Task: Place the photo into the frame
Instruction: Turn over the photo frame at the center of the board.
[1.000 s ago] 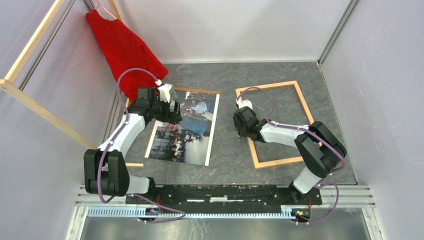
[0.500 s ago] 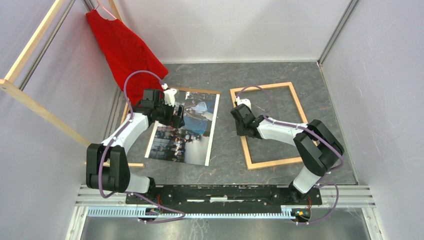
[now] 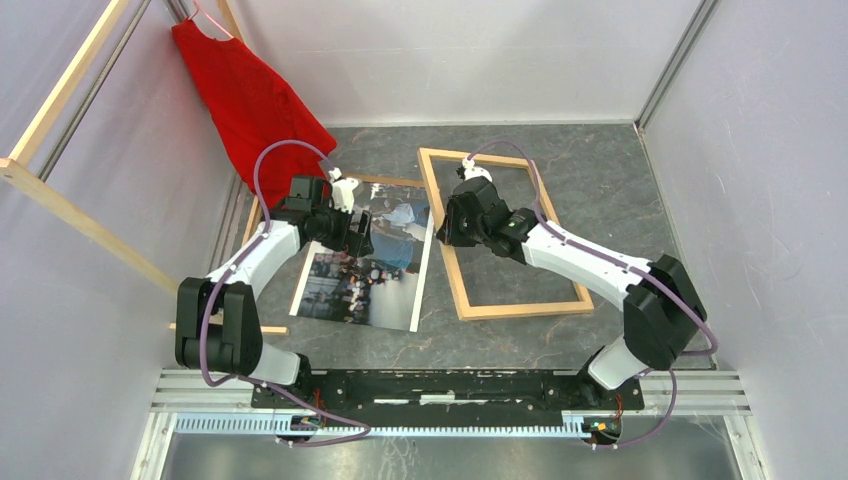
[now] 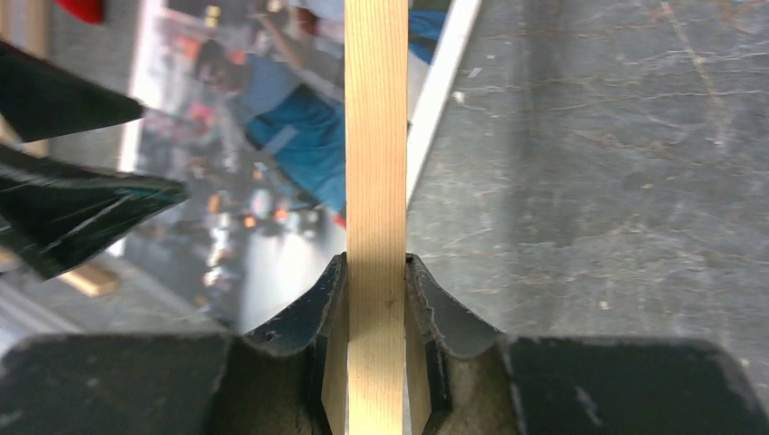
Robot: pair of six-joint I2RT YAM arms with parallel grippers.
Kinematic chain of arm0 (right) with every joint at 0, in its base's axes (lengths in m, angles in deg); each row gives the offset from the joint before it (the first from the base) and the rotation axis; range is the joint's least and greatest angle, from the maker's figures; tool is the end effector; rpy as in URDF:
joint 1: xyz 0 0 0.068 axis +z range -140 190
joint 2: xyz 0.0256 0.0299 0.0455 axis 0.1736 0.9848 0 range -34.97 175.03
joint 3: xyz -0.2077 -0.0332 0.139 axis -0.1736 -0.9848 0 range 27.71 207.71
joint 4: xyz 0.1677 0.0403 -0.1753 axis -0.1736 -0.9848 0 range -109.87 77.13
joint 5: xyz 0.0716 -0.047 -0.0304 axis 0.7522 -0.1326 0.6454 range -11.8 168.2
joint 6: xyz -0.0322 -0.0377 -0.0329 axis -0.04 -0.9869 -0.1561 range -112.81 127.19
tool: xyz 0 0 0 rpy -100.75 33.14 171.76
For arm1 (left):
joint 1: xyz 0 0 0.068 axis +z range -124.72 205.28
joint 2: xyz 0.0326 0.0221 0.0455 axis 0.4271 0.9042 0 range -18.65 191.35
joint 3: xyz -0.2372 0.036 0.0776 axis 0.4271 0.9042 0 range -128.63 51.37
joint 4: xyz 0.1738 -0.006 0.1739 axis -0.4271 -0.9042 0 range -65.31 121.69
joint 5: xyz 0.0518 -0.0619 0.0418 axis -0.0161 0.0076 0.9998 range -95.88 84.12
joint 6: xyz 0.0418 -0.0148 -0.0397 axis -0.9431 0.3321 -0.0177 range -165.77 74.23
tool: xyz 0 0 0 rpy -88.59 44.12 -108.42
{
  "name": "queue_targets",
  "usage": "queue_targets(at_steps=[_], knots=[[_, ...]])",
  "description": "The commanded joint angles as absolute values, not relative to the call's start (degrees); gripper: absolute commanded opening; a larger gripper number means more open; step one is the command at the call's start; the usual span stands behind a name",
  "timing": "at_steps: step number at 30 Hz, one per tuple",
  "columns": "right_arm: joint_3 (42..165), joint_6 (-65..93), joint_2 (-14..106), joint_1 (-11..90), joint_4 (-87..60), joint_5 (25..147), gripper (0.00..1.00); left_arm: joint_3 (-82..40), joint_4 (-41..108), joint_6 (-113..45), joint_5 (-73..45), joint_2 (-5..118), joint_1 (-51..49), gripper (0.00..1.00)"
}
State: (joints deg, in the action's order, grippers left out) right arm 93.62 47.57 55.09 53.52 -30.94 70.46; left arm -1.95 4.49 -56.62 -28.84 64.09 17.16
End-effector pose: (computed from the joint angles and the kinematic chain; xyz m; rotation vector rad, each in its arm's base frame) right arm 0.2506 0.2299 0.2387 0.0059 2.3732 0.5832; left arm 0.2754 -0.0564 0.1989 0.5644 2.4502 -0.4915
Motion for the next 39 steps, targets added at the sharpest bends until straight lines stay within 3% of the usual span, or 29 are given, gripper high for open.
queue_targets(at_steps=[1,18,27,32,33,39], knots=[[98.2,54.6,50.6,54.0,-26.9,76.4,0.00,-5.5,4.3,-56.0,-31.5,64.4,17.1,1.00],[107.4,71.8,47.7,54.2,-20.1,89.4,0.00,-11.7,1.0,-50.3,-35.6,57.8,17.0,1.00],[97.6,84.8,45.4,51.2,-4.0,96.6,0.00,-17.9,1.0,-47.9,-32.8,58.1,15.4,1.00],[93.8,85.8,43.7,48.1,-2.1,98.7,0.00,-21.2,3.8,-46.0,-27.5,60.9,10.9,1.00],[93.1,85.6,43.4,47.3,-2.3,99.3,0.02,-21.9,4.6,-44.7,-26.4,61.5,9.6,1.00],[93.8,77.9,42.0,42.9,-9.2,102.4,0.45,-30.2,6.7,-42.4,-20.7,67.6,3.2,1.00]])
